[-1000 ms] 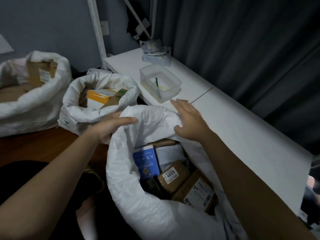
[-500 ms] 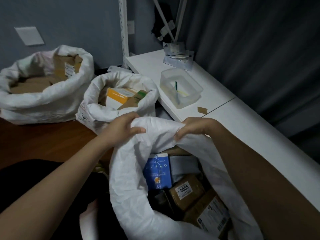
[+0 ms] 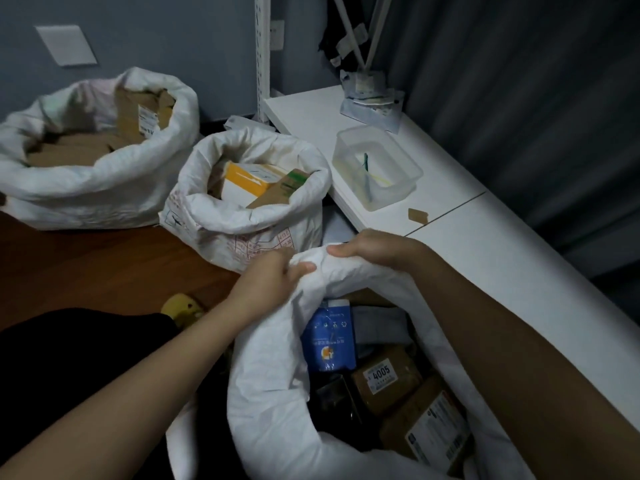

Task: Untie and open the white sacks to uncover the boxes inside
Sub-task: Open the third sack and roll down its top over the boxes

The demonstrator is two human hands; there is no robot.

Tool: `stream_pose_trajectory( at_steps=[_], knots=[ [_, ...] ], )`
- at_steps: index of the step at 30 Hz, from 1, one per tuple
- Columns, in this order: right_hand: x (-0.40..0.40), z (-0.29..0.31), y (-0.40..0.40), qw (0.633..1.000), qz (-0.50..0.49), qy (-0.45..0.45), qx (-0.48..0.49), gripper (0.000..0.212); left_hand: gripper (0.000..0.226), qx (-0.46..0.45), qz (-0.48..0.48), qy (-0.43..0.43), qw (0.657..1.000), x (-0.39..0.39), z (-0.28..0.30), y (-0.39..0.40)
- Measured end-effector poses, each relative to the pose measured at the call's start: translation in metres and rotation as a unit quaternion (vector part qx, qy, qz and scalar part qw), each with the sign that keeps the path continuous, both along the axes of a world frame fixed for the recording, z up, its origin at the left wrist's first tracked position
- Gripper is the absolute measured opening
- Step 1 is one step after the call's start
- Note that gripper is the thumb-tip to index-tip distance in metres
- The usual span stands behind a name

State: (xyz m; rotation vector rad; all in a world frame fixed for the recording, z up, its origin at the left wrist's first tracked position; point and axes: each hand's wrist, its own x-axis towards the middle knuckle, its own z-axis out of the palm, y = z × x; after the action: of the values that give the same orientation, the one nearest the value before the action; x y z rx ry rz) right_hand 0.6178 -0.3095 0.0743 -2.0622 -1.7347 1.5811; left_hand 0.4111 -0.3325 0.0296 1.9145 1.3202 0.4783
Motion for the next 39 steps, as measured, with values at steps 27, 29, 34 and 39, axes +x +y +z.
stream_pose_trajectory(
  at_steps=[27, 29, 34, 39],
  knots=[
    [0.002, -0.024, -0.004, 0.990, -0.082, -0.029, 0.114, 0.021, 0.043, -0.126, 0.009, -0.031, 0.991, 0.028, -0.022, -0.010],
    [0.010, -0.030, -0.007, 0.961, -0.086, -0.083, 0.250, 0.027, 0.035, -0.148, 0.038, -0.070, 0.986, 0.032, -0.016, -0.004],
    [-0.004, -0.010, -0.079, 0.868, -0.059, -0.104, 0.482, 0.008, 0.030, -0.157, 0.017, -0.043, 0.987, 0.051, 0.009, 0.002],
    [-0.062, -0.013, -0.179, 0.911, -0.075, -0.095, 0.395, 0.047, 0.050, -0.319, 0.045, -0.085, 0.943, 0.060, 0.026, 0.002]
  ],
)
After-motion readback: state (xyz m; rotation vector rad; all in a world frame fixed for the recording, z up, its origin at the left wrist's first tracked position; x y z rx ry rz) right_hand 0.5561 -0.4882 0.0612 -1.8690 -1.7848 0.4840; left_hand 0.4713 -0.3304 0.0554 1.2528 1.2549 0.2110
